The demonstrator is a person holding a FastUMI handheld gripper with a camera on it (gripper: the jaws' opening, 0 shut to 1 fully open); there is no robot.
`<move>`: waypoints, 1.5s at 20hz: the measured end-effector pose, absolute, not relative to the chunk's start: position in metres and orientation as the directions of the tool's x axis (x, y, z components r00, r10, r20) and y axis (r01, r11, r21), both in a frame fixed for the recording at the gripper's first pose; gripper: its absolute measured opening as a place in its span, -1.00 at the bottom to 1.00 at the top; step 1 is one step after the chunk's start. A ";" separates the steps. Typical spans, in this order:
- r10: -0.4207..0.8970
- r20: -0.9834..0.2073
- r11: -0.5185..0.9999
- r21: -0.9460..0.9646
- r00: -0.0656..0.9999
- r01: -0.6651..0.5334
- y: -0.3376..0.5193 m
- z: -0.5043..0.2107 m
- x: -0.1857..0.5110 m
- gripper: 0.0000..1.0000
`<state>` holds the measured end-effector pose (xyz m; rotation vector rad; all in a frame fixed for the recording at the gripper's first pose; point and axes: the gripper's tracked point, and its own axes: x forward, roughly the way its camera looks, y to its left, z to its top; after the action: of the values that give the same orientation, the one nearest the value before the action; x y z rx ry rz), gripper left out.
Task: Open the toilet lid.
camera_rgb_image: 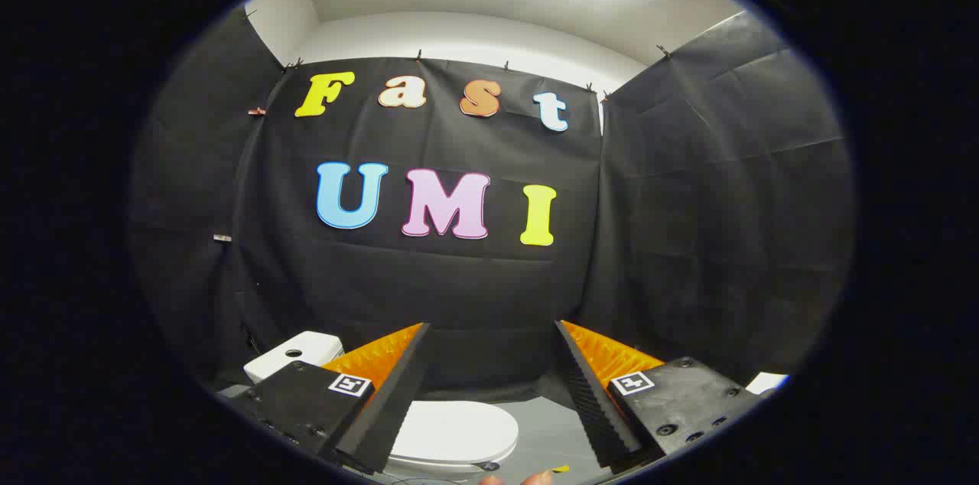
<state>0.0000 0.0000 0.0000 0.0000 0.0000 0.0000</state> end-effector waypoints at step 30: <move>0.038 0.017 0.999 -0.022 0.999 -0.037 0.012 -0.029 0.006 0.96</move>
<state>0.0060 0.0121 -0.0291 -0.0220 -0.0178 0.0376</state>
